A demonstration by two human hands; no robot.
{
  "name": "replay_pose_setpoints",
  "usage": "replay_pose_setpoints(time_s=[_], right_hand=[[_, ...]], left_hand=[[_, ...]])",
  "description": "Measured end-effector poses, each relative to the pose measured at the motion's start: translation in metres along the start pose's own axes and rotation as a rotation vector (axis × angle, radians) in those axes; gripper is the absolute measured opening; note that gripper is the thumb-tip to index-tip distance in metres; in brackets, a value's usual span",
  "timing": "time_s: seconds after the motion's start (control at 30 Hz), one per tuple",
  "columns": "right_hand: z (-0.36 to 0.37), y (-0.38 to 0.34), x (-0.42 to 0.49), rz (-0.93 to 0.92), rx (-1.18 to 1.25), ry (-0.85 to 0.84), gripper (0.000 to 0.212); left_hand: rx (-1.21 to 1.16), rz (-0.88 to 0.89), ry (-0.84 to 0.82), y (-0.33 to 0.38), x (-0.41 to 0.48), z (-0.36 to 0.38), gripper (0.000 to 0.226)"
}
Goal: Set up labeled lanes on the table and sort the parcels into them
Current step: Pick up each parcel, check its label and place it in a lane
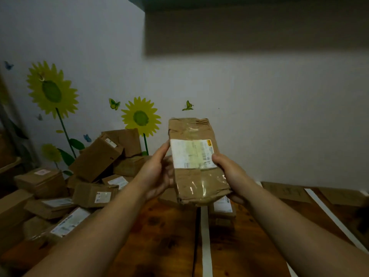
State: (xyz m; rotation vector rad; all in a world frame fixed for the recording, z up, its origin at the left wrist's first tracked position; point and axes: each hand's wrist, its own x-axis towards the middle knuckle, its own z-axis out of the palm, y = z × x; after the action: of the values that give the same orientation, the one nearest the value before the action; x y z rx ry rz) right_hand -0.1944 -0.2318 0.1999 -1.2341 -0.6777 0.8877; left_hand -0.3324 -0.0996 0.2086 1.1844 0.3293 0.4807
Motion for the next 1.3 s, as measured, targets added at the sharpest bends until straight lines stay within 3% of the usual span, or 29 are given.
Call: replay_pose_setpoints(time_s=[0.1, 0.23, 0.47, 0.6, 0.77, 1.0, 1.13, 1.3], right_hand=[[-0.010, 0.004, -0.005, 0.099, 0.108, 0.077, 0.028], [-0.027, 0.018, -0.016, 0.101, -0.006, 0.169, 0.024], [-0.080, 0.058, -0.033, 0.111, -0.226, 0.293, 0.033], [-0.128, 0.083, -0.035, 0.213, -0.260, 0.421, 0.037], [-0.191, 0.109, -0.018, 0.256, -0.315, 0.425, 0.036], [-0.254, 0.146, 0.034, 0.319, -0.374, 0.372, 0.042], [-0.273, 0.169, 0.057, 0.357, -0.470, 0.351, 0.041], [-0.289, 0.198, 0.075, 0.385, -0.497, 0.381, 0.039]], left_hand=[[0.043, 0.013, -0.011, -0.005, 0.002, 0.002, 0.033], [0.239, -0.011, -0.041, -0.028, 0.008, 0.008, 0.058], [0.326, -0.112, -0.048, -0.095, 0.035, 0.049, 0.041], [0.517, -0.187, -0.055, -0.147, 0.059, 0.071, 0.034], [0.857, -0.314, -0.145, -0.192, 0.101, 0.086, 0.052], [1.147, -0.409, -0.205, -0.235, 0.164, 0.096, 0.054], [1.547, -0.451, -0.241, -0.268, 0.189, 0.084, 0.067], [1.646, -0.488, -0.205, -0.289, 0.212, 0.074, 0.083]])
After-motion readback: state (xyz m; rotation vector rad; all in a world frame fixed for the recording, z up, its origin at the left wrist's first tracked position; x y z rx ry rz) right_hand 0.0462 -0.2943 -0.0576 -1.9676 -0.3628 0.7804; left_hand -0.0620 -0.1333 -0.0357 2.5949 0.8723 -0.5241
